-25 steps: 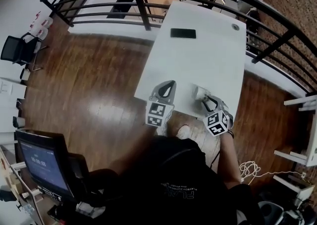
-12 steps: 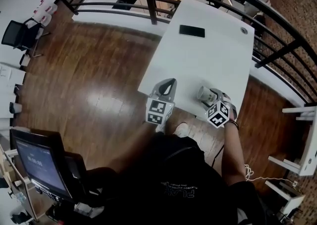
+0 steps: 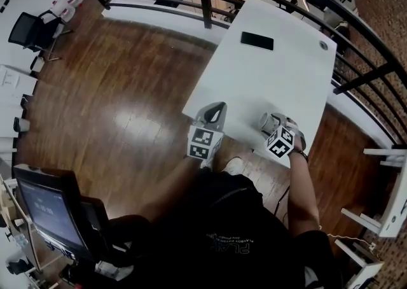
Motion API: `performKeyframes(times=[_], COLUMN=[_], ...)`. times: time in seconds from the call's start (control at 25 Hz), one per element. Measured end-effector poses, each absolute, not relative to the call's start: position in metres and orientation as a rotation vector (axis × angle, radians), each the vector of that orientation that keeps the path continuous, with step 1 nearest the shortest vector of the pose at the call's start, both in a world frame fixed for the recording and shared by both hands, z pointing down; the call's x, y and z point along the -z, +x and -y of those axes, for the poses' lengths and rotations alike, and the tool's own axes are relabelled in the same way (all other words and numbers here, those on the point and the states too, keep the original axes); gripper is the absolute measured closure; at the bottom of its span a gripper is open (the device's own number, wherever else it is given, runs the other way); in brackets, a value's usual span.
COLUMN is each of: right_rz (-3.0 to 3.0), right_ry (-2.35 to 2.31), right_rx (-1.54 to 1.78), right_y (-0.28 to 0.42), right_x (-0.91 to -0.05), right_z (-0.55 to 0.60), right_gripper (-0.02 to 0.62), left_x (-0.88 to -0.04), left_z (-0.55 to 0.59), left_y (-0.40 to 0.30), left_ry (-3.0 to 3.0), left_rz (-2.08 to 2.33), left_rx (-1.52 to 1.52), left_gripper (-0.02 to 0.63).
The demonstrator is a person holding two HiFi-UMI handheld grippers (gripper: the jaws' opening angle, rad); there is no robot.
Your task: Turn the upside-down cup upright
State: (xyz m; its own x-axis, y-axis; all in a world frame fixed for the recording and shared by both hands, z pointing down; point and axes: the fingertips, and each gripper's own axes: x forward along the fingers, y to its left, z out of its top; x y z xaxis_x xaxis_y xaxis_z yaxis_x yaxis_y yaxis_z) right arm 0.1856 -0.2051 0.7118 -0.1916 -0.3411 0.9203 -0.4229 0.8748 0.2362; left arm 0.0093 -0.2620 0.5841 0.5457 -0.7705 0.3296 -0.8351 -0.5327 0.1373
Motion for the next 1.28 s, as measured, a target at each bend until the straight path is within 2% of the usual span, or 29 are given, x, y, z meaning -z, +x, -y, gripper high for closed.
performKeyframes(times=[0.36, 0.52, 0.88, 1.28], right_rz=[1.776, 1.77, 1.8, 2.016], right_ry=[0.53, 0.523, 0.549, 0.87], right_rx=[-0.082, -0.085, -0.081, -0.185], right_y=[0.183, 0.184, 0.182, 0.176], right_x=[-0.717, -0.717, -0.709, -0.677], right_z=[0.207, 0.202, 0.204, 0.215], right_gripper=[0.268, 0.295, 0.301, 0.305], left_x=[-0.587, -0.587, -0.586, -0.584], left_z=[0.263, 0.261, 0.263, 0.266], left_y=[0.012, 0.013, 0.017, 0.021], left_ry=[2.492, 2.494, 2.509, 2.536], left_rz=[1.326, 1.317, 1.313, 1.293], left_rx=[-0.331, -0.335, -0.343, -0.349], left_gripper=[0.609, 0.609, 0.609, 0.609])
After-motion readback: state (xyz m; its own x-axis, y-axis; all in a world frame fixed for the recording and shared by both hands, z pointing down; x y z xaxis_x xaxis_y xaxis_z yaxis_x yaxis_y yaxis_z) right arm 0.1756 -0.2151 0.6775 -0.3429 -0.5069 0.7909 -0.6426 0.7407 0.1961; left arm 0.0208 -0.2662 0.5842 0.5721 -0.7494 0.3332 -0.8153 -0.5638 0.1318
